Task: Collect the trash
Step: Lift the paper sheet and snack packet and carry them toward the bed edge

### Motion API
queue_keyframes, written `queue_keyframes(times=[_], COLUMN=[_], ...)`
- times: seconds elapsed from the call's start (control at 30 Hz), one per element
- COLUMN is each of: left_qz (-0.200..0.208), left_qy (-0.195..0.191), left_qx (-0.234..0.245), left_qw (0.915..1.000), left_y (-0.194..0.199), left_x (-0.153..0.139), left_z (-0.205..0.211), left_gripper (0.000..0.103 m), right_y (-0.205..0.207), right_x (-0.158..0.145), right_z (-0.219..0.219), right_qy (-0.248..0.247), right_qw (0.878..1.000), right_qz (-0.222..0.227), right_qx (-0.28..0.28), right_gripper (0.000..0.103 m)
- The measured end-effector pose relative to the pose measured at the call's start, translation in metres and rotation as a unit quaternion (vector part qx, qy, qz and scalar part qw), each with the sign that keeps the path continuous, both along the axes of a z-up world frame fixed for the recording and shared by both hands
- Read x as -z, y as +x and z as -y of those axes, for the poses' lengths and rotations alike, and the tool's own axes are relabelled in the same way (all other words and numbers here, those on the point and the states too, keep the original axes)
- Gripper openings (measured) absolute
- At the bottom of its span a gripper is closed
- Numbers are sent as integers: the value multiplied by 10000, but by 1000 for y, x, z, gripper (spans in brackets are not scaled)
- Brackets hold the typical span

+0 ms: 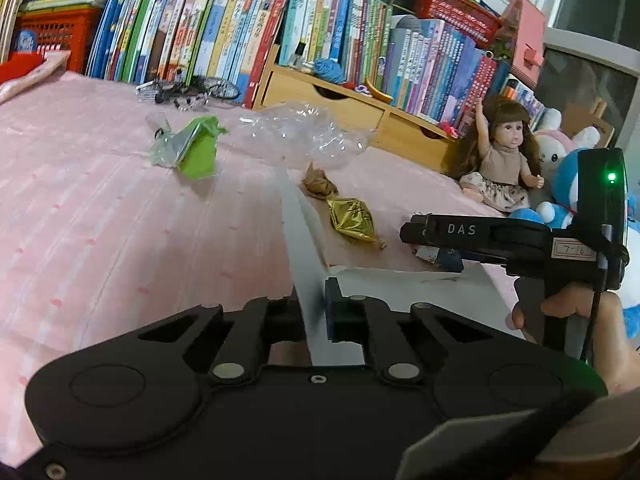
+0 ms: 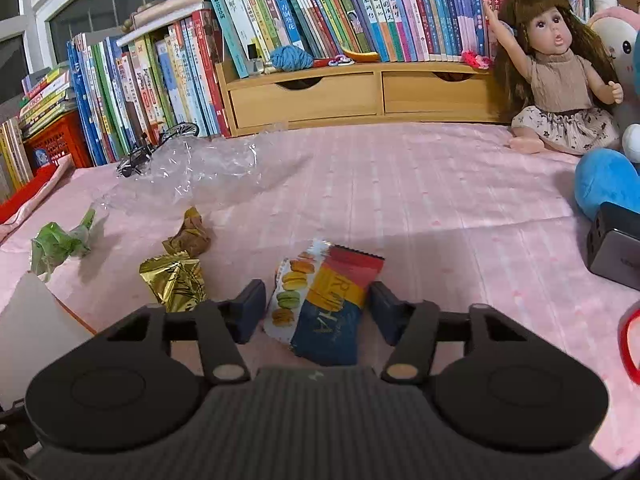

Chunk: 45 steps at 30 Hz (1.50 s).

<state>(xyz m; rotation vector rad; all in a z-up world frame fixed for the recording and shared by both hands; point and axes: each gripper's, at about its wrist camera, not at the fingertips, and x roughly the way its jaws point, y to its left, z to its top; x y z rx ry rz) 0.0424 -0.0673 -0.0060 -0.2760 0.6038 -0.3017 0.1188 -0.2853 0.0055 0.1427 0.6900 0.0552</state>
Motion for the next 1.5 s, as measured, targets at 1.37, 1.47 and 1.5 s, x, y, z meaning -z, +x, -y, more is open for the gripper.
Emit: queue_keyframes(times=[1.37, 1.47, 1.5], left_qz=[84, 200, 252], left_qy=[99, 127, 95], left_qx=[-504, -529, -527], left_qw=[9986, 9983, 9982], left_y=[-30, -42, -47], left_x=[-21, -32, -36], left_z=[-46, -51, -53], left_gripper=[1, 0, 0], right_y=[-96, -104, -108], right_x=[-28, -34, -36], right_z=[-28, -31, -33], right_qy=[197, 199, 212], right_qw=[9971, 9963, 9959], right_qz=[570, 638, 661], right_qx=[-467, -540, -576], right_gripper=[44, 44, 44])
